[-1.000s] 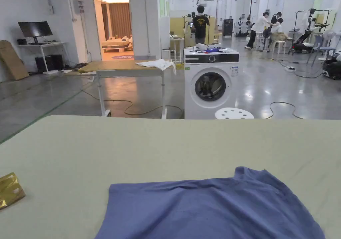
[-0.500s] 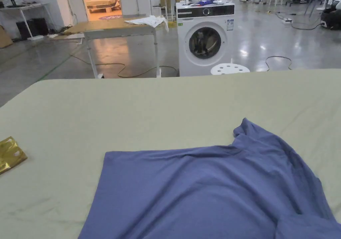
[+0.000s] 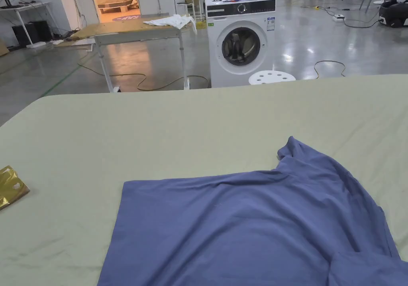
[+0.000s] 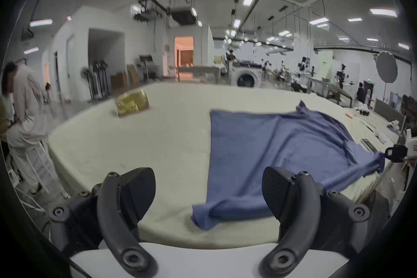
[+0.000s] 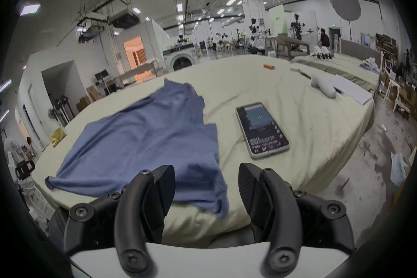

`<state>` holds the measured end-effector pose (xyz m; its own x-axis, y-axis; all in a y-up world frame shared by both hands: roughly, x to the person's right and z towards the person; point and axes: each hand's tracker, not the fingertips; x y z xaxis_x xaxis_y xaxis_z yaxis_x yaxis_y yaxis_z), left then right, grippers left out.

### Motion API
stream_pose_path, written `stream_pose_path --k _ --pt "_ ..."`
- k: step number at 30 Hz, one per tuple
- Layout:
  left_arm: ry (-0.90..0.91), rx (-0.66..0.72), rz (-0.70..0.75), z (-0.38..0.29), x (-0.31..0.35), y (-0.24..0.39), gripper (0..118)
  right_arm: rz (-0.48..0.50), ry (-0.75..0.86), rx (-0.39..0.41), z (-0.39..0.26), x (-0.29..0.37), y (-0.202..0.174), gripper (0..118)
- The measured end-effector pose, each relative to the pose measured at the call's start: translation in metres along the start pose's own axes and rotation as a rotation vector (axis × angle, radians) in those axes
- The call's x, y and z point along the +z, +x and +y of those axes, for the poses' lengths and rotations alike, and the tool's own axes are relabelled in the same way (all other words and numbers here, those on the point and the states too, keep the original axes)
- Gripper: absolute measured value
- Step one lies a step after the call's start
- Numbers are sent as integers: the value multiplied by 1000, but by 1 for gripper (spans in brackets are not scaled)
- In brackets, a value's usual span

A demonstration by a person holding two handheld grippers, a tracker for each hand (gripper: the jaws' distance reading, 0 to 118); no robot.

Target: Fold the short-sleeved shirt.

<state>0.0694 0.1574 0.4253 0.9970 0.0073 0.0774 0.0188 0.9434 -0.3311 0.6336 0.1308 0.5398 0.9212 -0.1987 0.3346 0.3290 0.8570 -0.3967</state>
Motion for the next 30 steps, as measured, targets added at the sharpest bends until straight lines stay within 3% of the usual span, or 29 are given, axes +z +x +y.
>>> stream_pose_path --k 5,8,10,12,14,16,18,21,30 --pt "75 -31 -11 21 26 28 98 15 122 94 19 16 -29 63" --pt "115 -114 3 29 39 39 97 -50 178 224 25 24 -46 62" --pt "130 -120 23 38 45 45 93 -43 180 279 30 24 -54 57" --pt "160 -105 16 47 50 47 89 -13 180 294 34 26 -59 55" --pt "184 -82 -3 55 52 47 75 27 185 298 39 30 -65 41" --pt "191 -70 -5 59 50 46 52 46 194 296 42 34 -72 25" --pt "197 -63 -5 61 50 46 39 68 197 289 45 35 -78 8" --pt "200 -57 -9 60 49 46 1 74 215 288 47 35 -82 1" --pt "169 -53 -32 62 51 36 0 101 211 225 47 27 -79 0"
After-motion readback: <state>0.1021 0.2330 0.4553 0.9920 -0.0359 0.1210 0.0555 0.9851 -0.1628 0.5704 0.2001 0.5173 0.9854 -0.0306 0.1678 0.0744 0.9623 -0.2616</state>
